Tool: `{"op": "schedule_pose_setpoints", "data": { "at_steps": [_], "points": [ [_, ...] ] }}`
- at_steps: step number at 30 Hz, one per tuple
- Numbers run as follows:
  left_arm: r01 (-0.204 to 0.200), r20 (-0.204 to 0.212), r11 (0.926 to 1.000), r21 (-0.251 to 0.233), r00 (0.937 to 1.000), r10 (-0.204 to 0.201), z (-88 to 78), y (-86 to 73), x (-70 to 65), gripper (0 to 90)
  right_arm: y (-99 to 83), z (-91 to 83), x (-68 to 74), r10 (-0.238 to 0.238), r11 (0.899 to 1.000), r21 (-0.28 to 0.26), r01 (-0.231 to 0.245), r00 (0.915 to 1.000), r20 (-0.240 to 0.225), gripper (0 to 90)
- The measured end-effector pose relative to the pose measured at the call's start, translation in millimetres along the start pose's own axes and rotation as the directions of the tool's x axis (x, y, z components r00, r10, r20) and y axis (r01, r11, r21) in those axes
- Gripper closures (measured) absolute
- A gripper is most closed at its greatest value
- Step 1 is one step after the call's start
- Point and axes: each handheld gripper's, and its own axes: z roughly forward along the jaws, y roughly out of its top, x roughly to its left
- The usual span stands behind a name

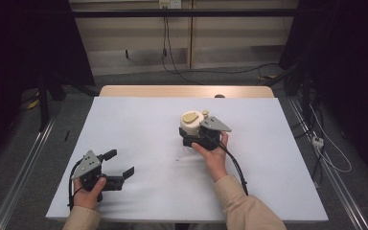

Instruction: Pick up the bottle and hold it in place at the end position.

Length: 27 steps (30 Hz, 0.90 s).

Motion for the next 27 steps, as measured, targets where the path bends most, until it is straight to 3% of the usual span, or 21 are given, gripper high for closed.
{"op": "schedule_pose_setpoints", "data": {
  "at_steps": [27],
  "points": [
    [0.009,0.005,1.0000,0.003,0.9999,-0.009,-0.6,-1.3,0.7,4.1,-1.3,21.3,7.0,-0.001,1.000,0.020,0.002,0.9995,-0.033,7.1]
  ]
}}
